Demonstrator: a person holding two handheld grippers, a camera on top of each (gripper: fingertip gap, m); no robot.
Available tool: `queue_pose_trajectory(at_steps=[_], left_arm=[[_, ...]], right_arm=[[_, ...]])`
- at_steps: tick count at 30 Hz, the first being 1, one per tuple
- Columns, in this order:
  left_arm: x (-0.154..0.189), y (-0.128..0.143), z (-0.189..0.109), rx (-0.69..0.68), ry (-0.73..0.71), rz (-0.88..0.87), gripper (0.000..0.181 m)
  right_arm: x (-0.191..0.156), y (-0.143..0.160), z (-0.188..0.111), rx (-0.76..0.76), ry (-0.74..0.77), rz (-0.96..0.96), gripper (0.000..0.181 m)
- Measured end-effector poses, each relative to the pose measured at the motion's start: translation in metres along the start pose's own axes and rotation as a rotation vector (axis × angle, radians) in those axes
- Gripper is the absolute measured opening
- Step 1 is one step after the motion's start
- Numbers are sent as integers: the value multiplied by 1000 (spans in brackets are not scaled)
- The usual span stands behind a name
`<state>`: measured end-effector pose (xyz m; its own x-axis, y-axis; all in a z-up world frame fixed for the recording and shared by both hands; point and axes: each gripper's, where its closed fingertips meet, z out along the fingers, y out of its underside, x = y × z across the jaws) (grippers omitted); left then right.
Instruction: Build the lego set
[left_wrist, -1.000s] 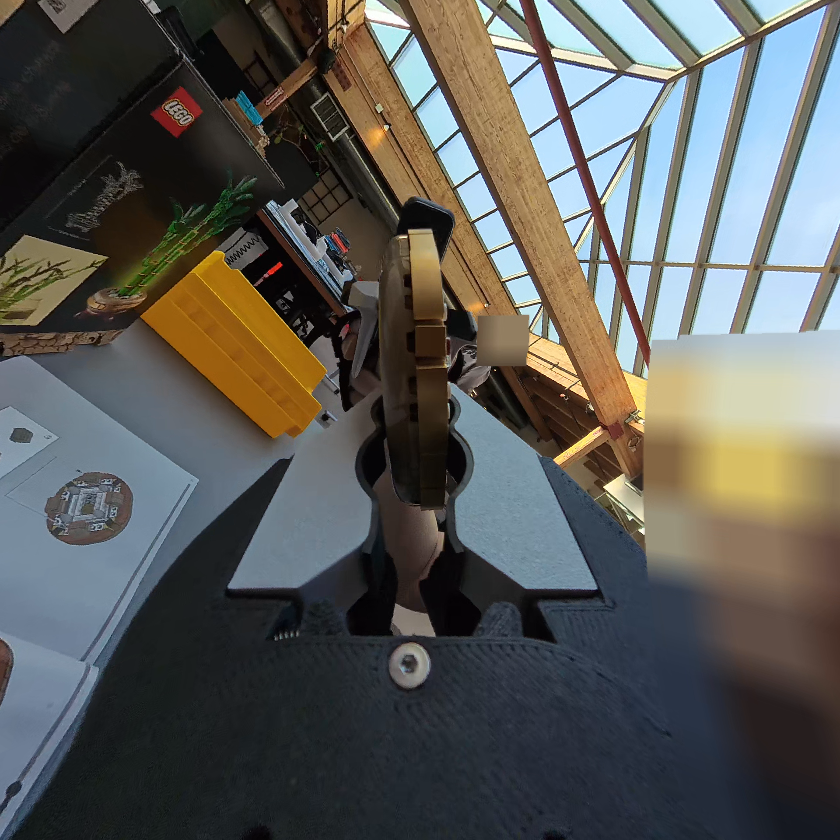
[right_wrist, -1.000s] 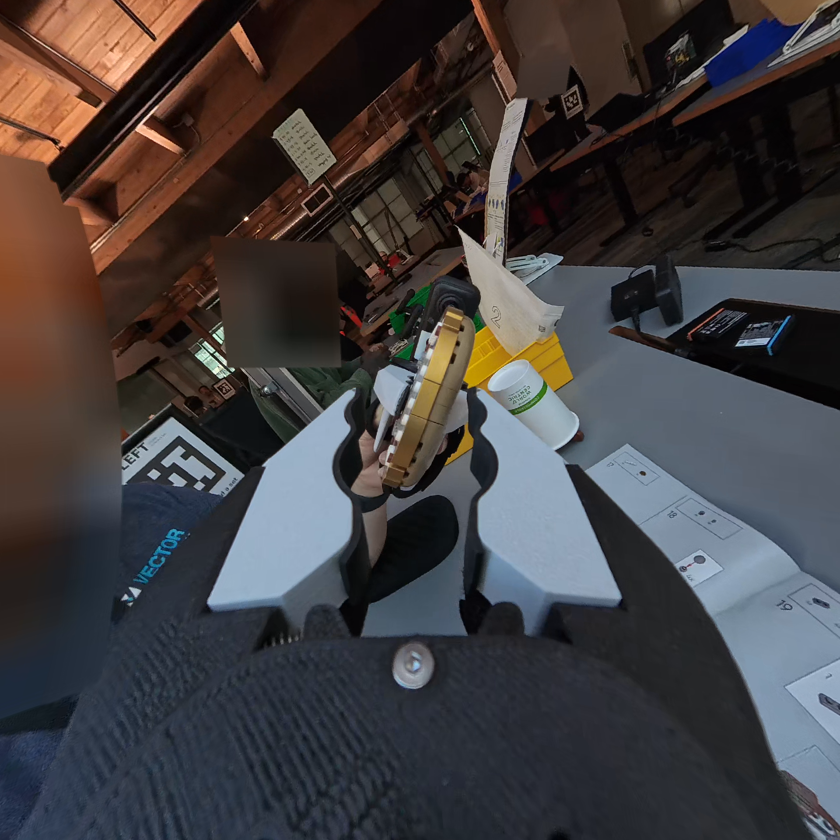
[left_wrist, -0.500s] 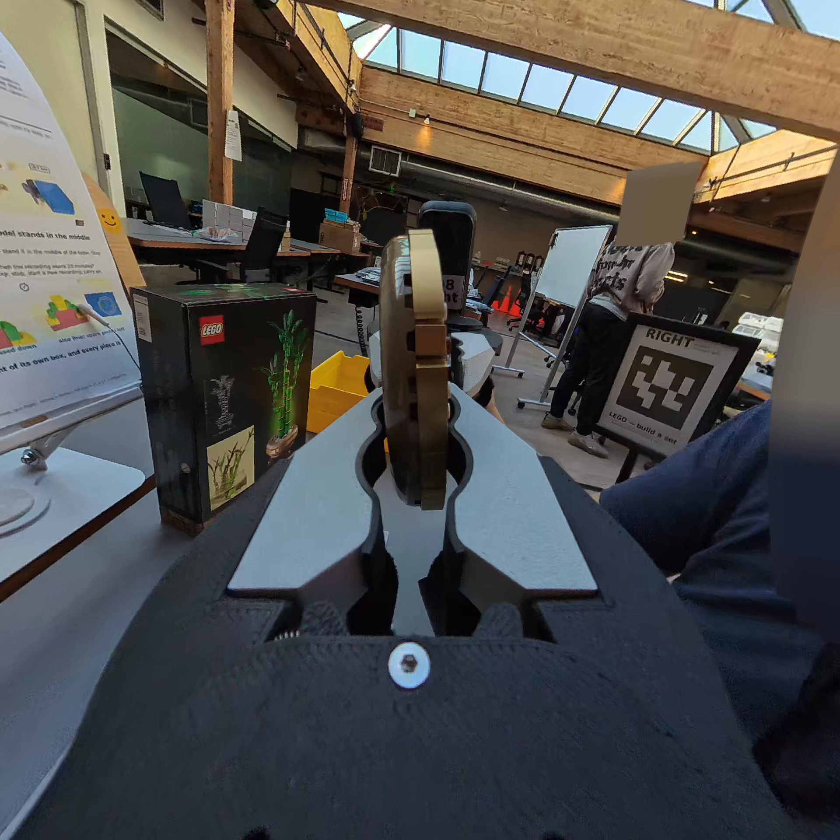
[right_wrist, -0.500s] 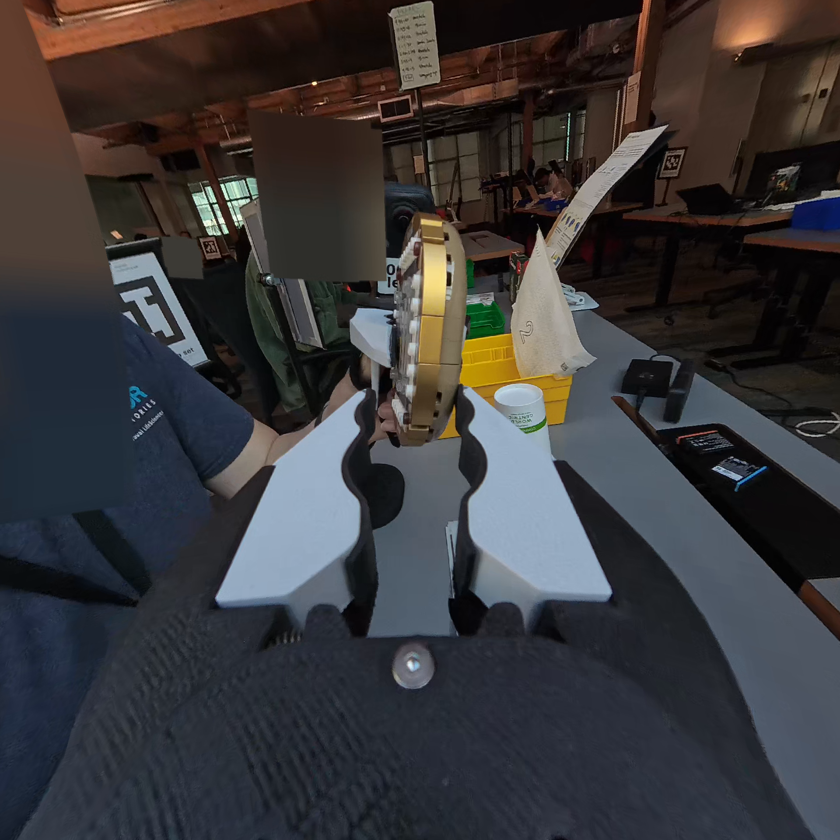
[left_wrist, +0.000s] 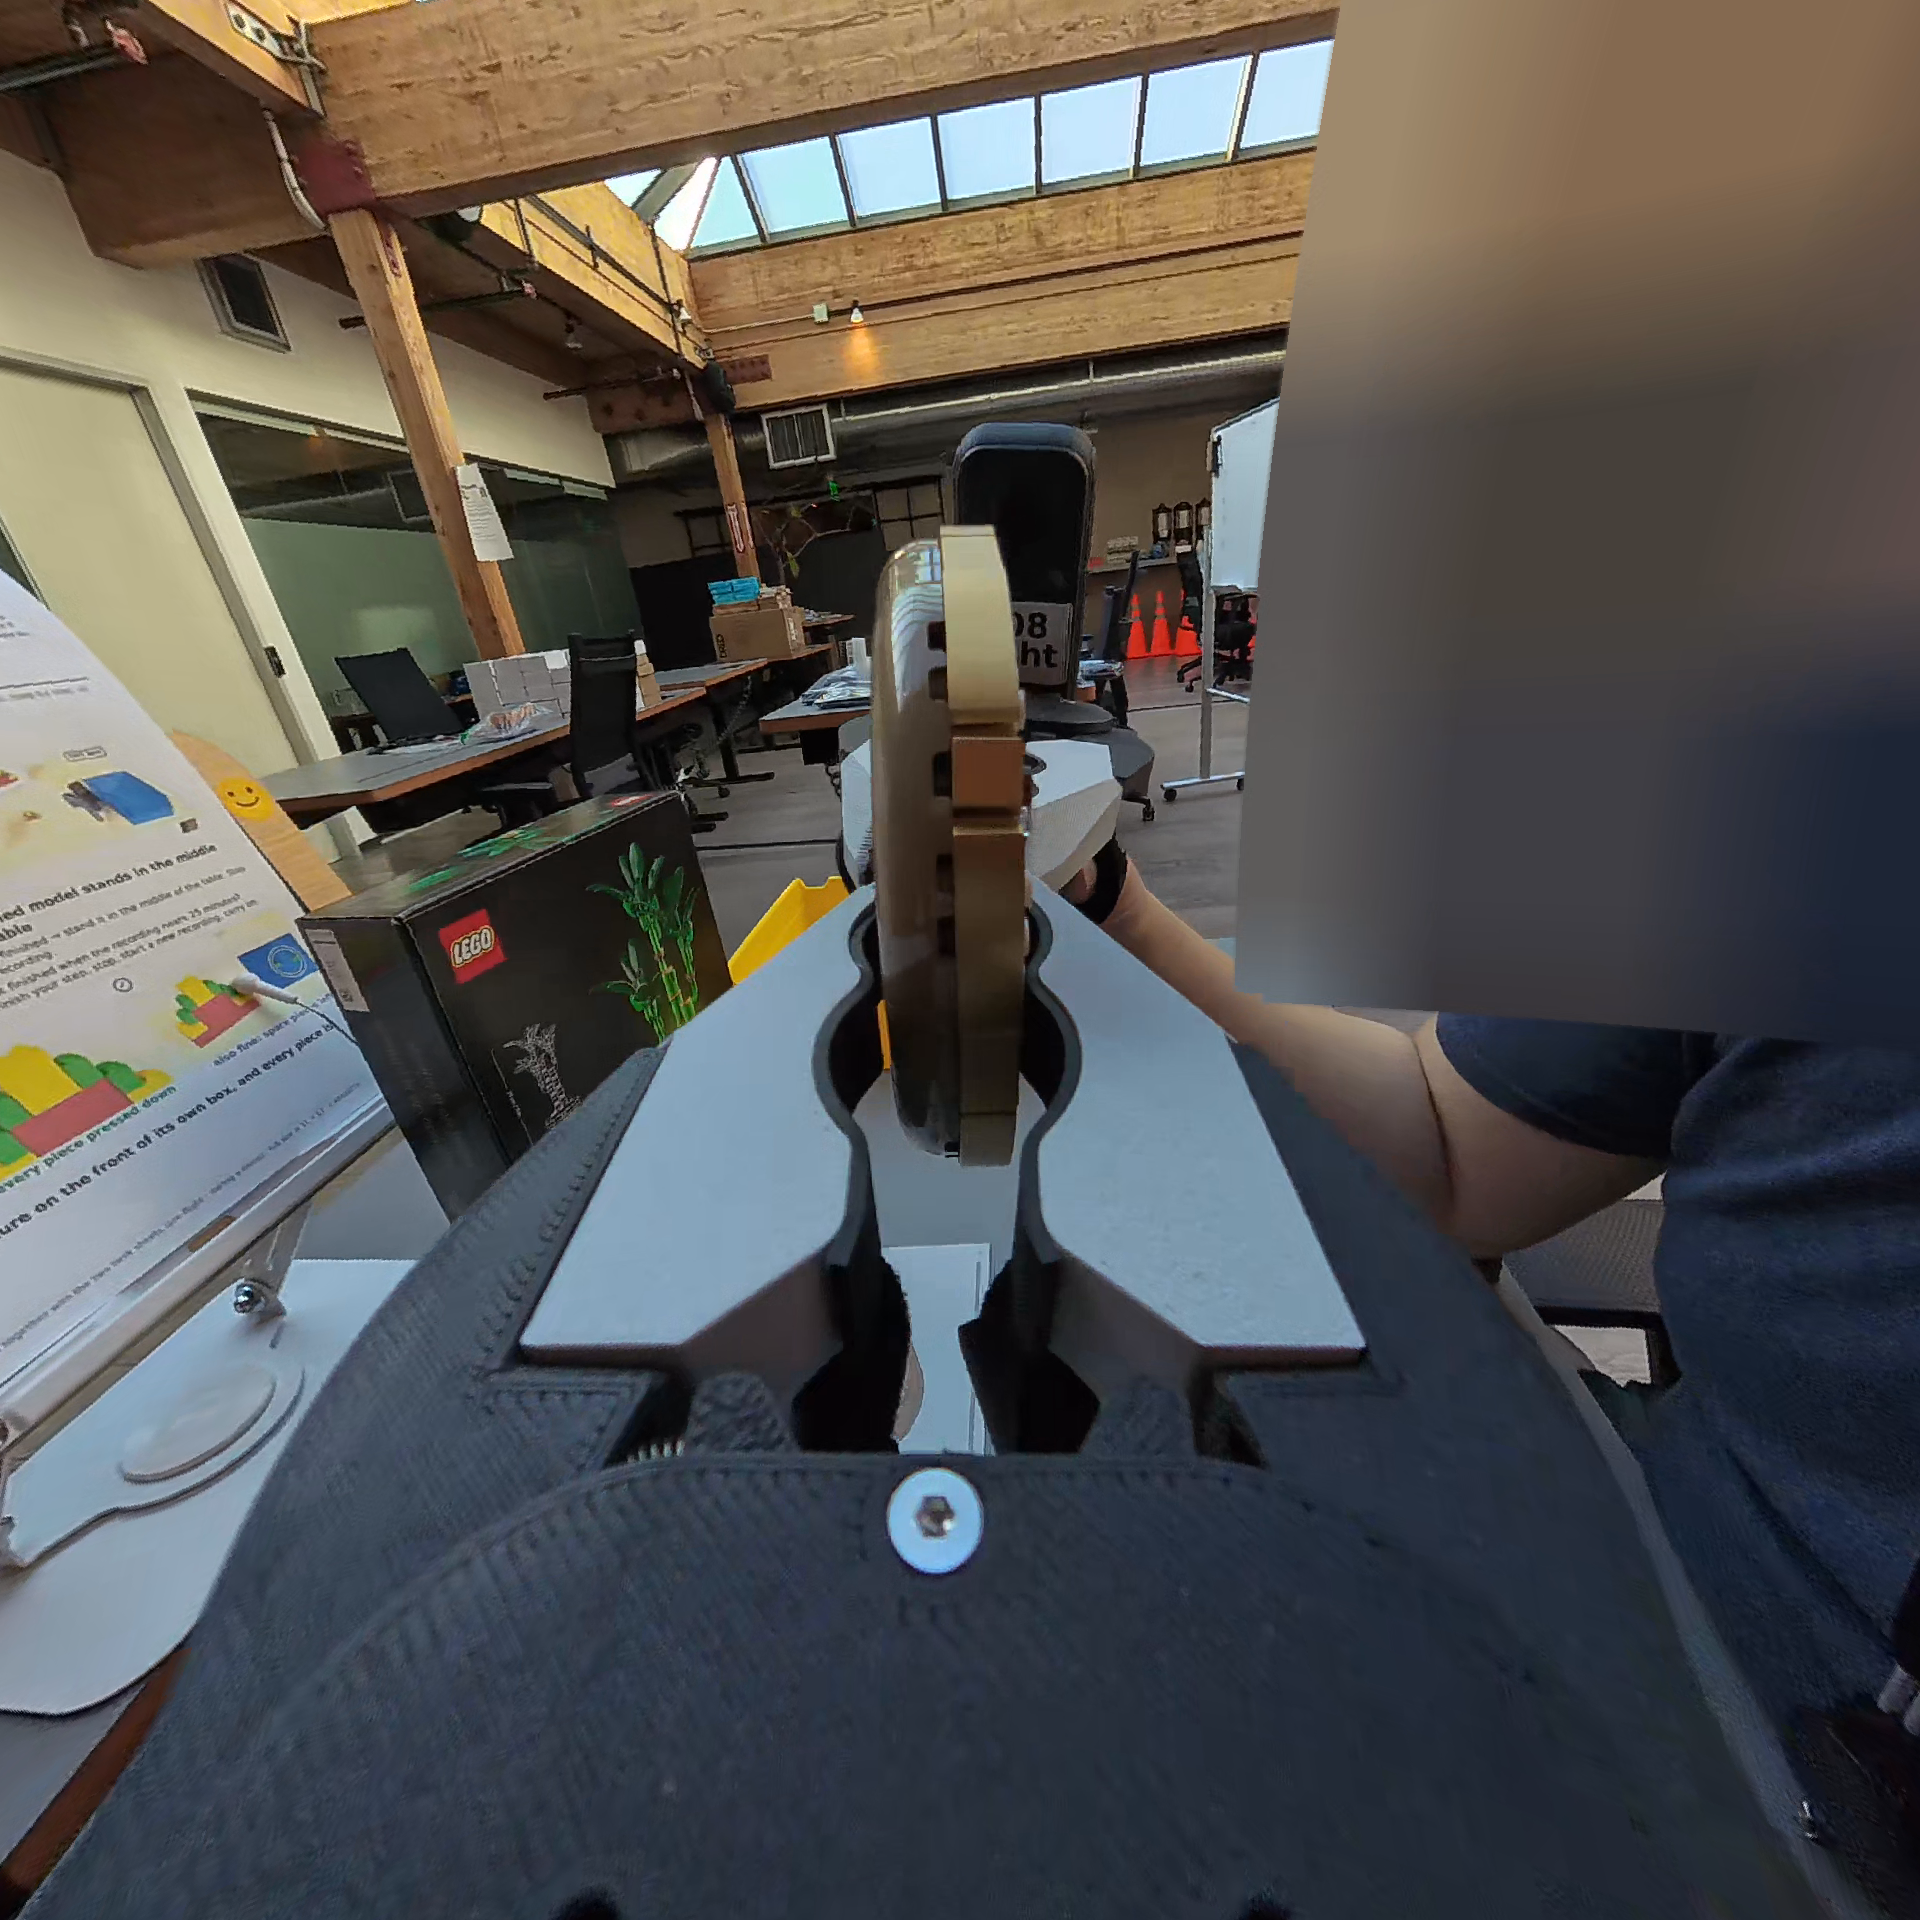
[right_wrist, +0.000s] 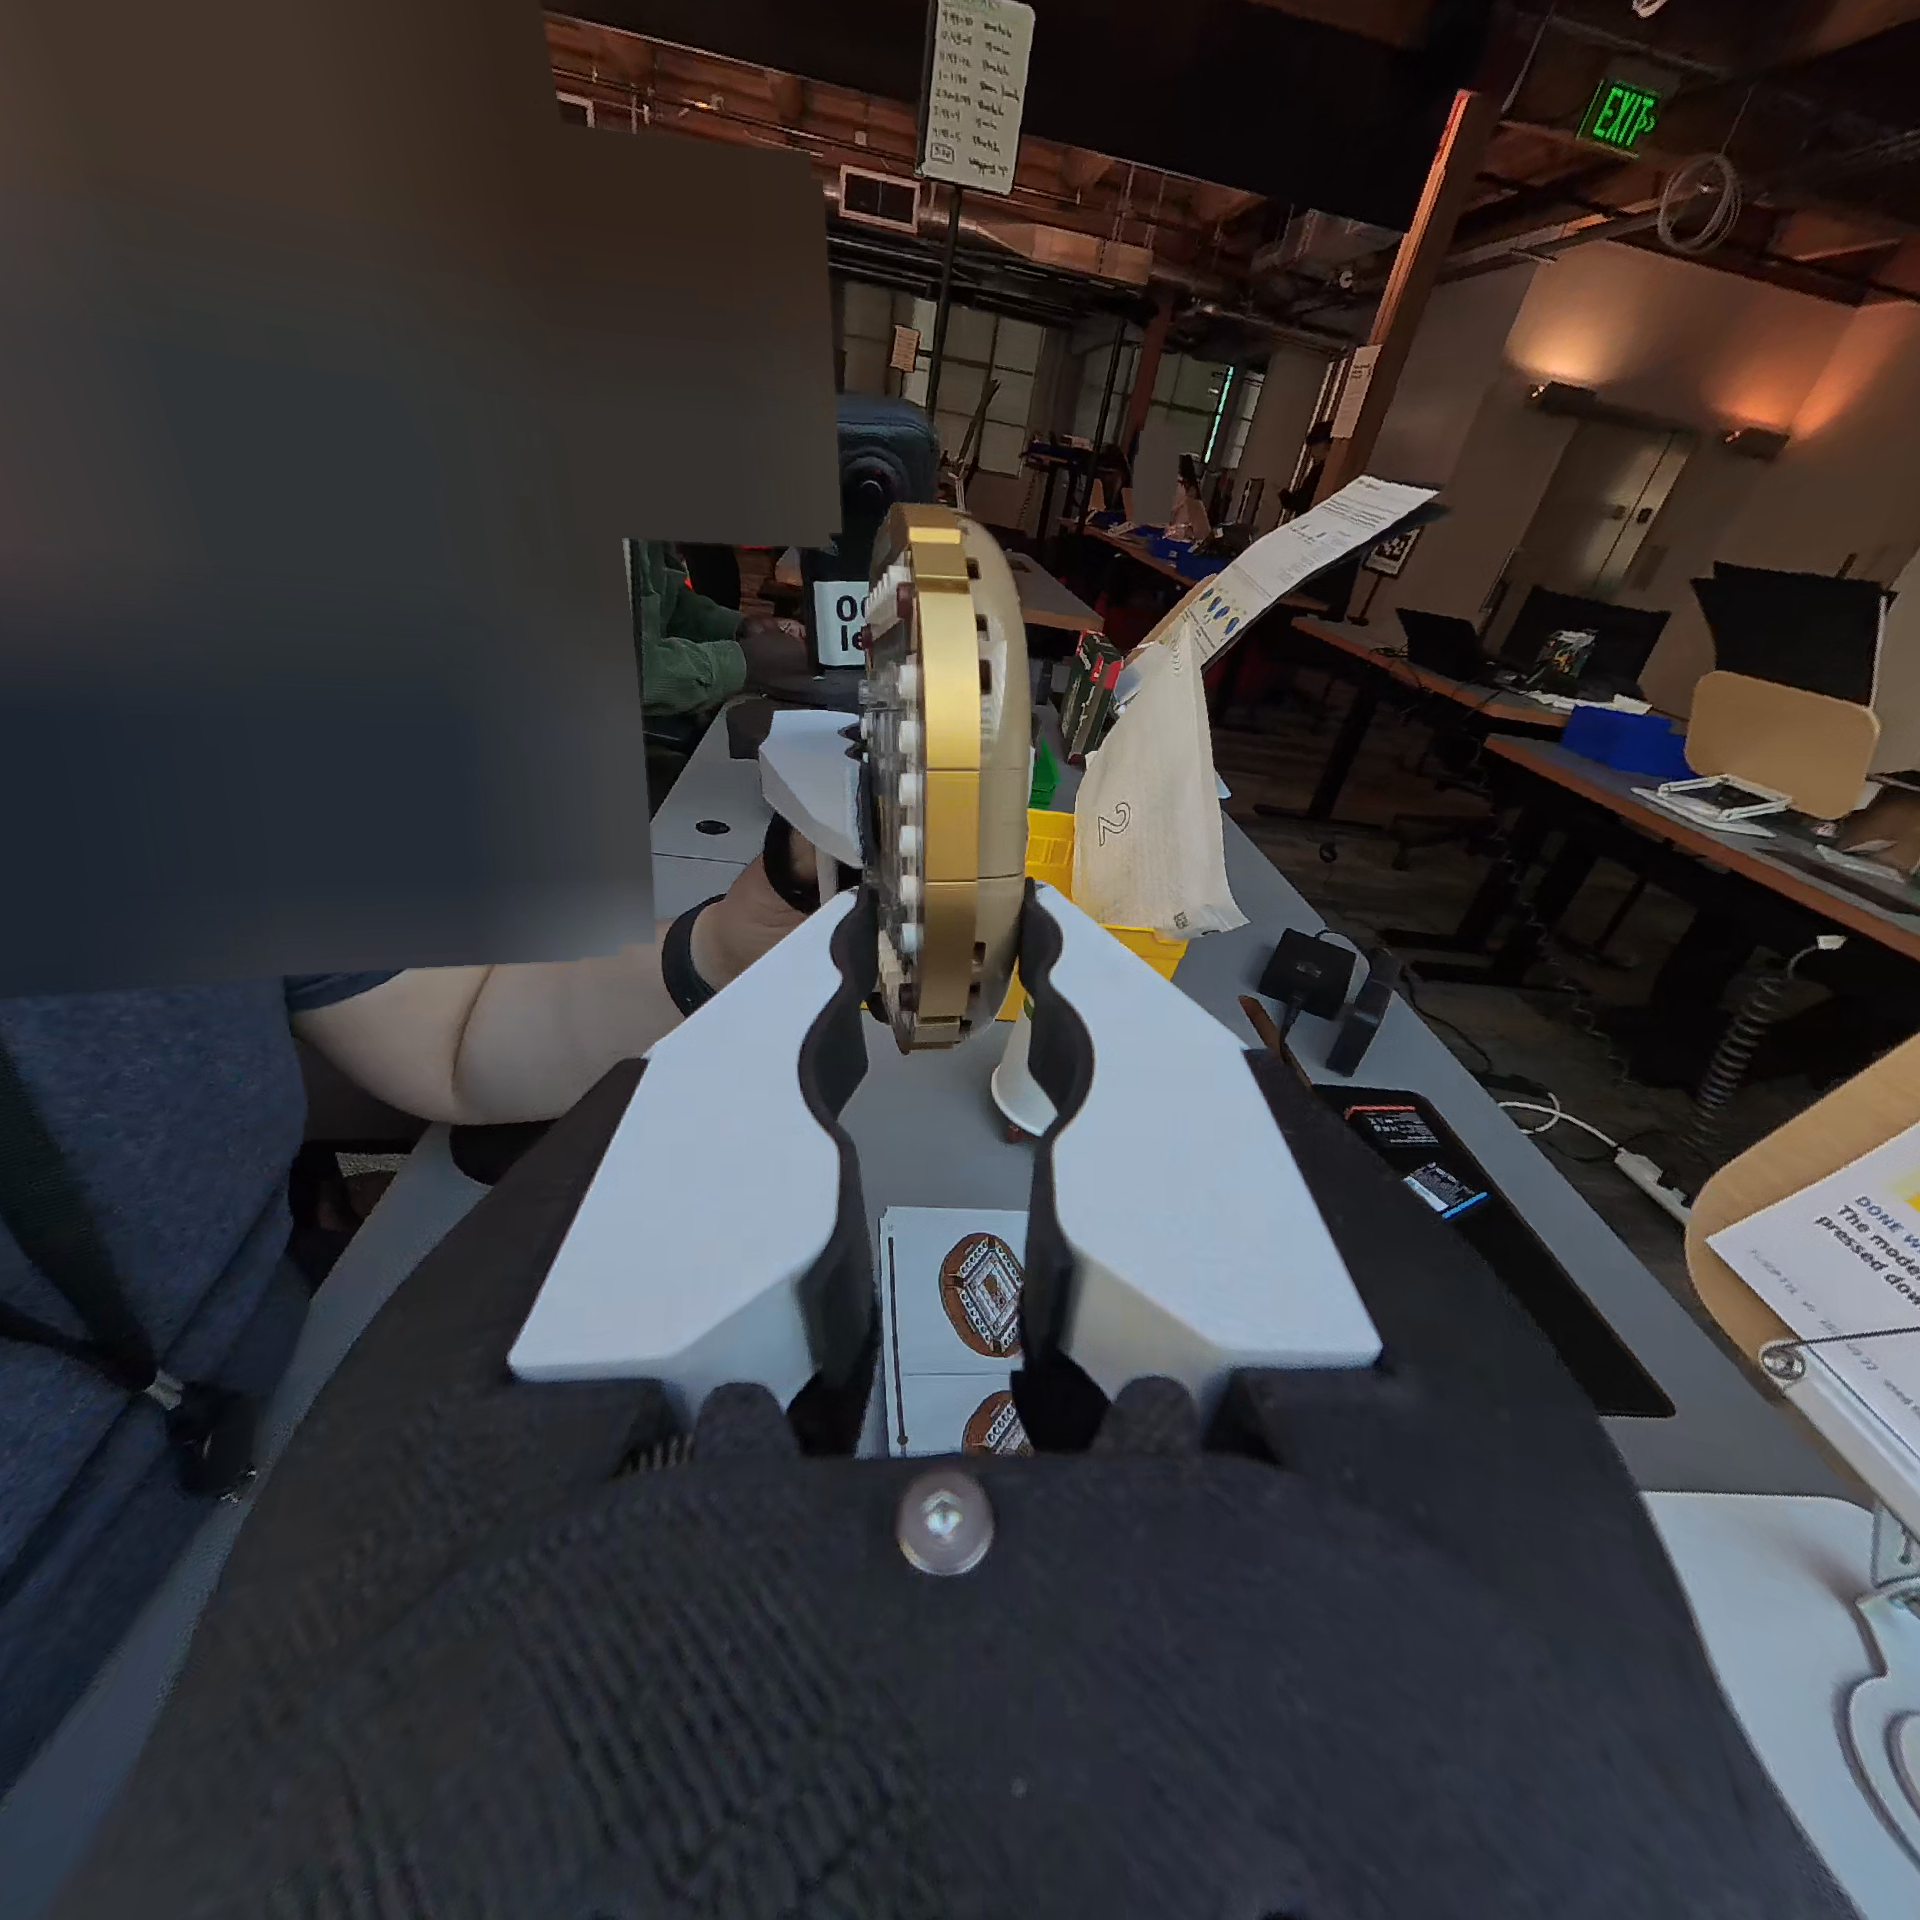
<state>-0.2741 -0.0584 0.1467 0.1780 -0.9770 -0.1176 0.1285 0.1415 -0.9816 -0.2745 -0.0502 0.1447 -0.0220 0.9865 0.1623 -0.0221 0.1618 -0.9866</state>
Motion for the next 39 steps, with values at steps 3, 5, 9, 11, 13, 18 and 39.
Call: queue_pose_trajectory(at_steps=[3,5,9,11,13,18,39], left_arm=[[4,-4,0,10,0,20,19],[4,-4,1,1,-16,32,19],[7,-8,1,9,-24,33,20],[8,-10,1,20,-16,11,20],[8,-11,1,25,-6,-17,20],[3,-8,3,17,-26,-50,20],[-31,12,-1,60,-1,-647,19]], right_arm=[[-4,-4,-1,8,7,-33,26],[-3,-2,-1,-5,21,-48,26],[-6,-4,-1,0,20,-65,26],[-7,-7,-1,10,24,-78,26],[-7,-8,-1,13,23,-68,26],[-2,-4,-3,-12,52,-64,26],[18,17,1,2,-23,303,33]])
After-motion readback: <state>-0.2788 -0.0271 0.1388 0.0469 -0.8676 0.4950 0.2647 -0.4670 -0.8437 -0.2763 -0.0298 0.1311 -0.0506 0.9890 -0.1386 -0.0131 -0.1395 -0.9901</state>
